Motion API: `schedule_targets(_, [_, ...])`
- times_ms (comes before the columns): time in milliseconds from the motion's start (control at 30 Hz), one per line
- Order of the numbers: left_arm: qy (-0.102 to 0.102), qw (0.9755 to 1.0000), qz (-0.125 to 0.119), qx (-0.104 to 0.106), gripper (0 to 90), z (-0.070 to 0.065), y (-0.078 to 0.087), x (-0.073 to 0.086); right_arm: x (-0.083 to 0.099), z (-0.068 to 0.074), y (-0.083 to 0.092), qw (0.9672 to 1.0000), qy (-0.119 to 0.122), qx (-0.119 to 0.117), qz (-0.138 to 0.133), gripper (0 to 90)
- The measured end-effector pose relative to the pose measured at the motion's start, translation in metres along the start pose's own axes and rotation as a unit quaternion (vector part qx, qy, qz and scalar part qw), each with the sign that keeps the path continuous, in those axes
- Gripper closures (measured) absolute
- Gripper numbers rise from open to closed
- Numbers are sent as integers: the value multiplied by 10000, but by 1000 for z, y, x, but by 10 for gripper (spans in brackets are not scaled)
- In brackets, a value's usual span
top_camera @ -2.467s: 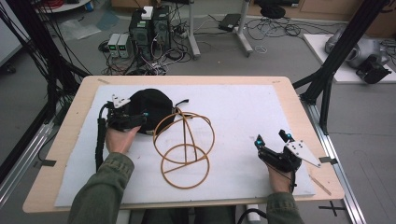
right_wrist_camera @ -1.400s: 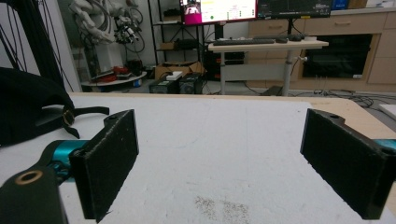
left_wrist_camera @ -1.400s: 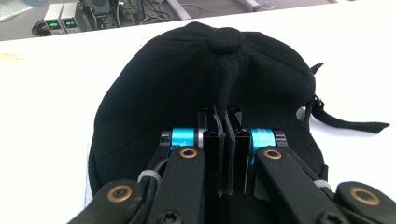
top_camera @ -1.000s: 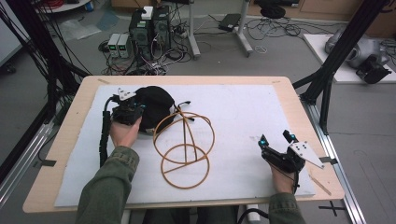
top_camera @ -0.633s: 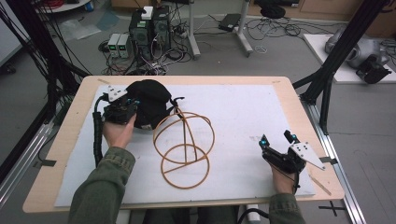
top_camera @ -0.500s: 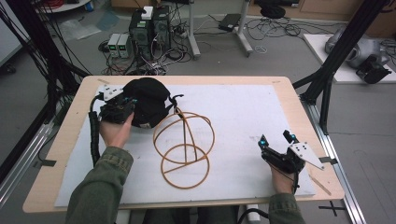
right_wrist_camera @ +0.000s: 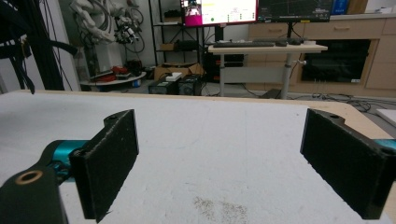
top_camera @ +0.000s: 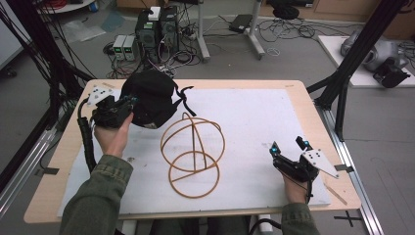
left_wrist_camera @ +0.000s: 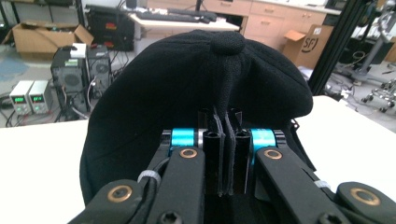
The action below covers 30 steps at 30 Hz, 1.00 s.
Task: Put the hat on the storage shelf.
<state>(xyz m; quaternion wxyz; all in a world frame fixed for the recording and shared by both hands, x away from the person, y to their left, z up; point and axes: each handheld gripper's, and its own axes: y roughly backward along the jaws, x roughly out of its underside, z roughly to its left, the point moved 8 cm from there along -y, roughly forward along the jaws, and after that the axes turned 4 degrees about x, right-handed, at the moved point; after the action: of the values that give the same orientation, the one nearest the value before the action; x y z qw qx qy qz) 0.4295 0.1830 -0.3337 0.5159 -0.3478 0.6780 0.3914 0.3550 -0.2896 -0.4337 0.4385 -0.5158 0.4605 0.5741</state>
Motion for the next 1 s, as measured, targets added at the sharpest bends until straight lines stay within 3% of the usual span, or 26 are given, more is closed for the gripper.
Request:
schedule_targets(233, [-136, 9990, -376, 188, 874, -12, 12, -17, -1, 2, 0, 10000, 51, -14, -29, 105])
schedule_targets(467, [-40, 9954, -732, 623, 874, -25, 23, -36, 0, 8, -1, 9999, 121, -77, -26, 105])
schedule_targets(600, [229, 9897, -1019, 982, 873, -31, 30, -47, -1, 9, -1, 9999, 140, -84, -43, 105])
schedule_targets(800, [302, 9839, -1246, 1249, 873, -38, 39, -58, 0, 9, -1, 9998, 162, -86, -11, 105])
schedule_targets(867, [388, 9799, -1351, 1412, 873, -41, 42, -61, 0, 10, -1, 9998, 158, -92, -20, 105])
schedule_targets(1000, [505, 9688, -1562, 1859, 873, -49, 48, -65, 0, 12, -1, 9998, 173, -112, -19, 105])
